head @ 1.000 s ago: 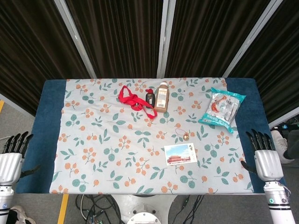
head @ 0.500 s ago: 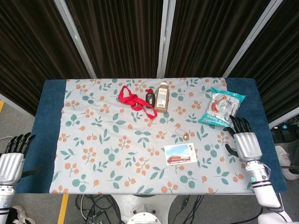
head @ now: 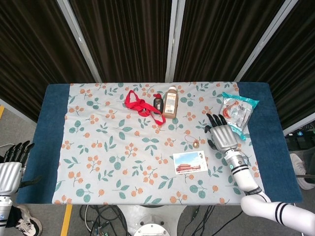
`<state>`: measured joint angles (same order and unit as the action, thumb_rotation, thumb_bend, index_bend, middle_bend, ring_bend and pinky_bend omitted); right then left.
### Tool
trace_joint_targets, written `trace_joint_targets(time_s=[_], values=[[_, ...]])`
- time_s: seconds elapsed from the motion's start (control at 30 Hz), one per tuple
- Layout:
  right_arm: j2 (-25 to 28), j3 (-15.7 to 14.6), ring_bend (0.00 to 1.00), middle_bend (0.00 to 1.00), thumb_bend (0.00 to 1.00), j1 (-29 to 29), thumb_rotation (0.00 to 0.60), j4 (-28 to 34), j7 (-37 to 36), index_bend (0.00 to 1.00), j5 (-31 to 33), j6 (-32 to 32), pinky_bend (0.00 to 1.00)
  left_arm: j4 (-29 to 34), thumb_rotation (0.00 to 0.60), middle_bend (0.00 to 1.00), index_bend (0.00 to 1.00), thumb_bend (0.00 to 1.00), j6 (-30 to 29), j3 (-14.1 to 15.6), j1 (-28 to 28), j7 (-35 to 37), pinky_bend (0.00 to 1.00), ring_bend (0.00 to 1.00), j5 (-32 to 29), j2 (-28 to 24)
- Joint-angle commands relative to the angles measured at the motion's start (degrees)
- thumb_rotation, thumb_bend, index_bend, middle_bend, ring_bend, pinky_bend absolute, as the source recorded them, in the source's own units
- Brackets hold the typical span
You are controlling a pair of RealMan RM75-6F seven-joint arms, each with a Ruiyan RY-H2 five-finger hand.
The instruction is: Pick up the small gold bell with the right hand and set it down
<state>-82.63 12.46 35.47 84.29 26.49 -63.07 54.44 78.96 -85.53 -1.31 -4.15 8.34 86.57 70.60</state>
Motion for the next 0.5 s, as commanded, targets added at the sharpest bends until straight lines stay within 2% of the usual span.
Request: trace_joint_targets(time_s=[0.03, 0.5], values=[[-1.0, -0.3, 0.00, 0.00, 0.29, 1.0, 0.600, -0.6, 0.5, 0.41, 0.7, -0.8, 0.00, -0.3, 0.600, 0.05, 0.08, 0.04, 0.1, 0.0, 0.0, 0.3, 0.05, 0.00, -0.1, 0.2], [-4.2, -1.7, 0.00, 0.00, 0.28, 3.4, 0.600, -2.1, 1.1, 0.46, 2.7, -1.6, 0.00, -1.9, 0.600, 0.05, 0.08, 0.04, 0.5, 0.2, 0.1, 2.2, 0.05, 0.00, -0.1, 0.8]])
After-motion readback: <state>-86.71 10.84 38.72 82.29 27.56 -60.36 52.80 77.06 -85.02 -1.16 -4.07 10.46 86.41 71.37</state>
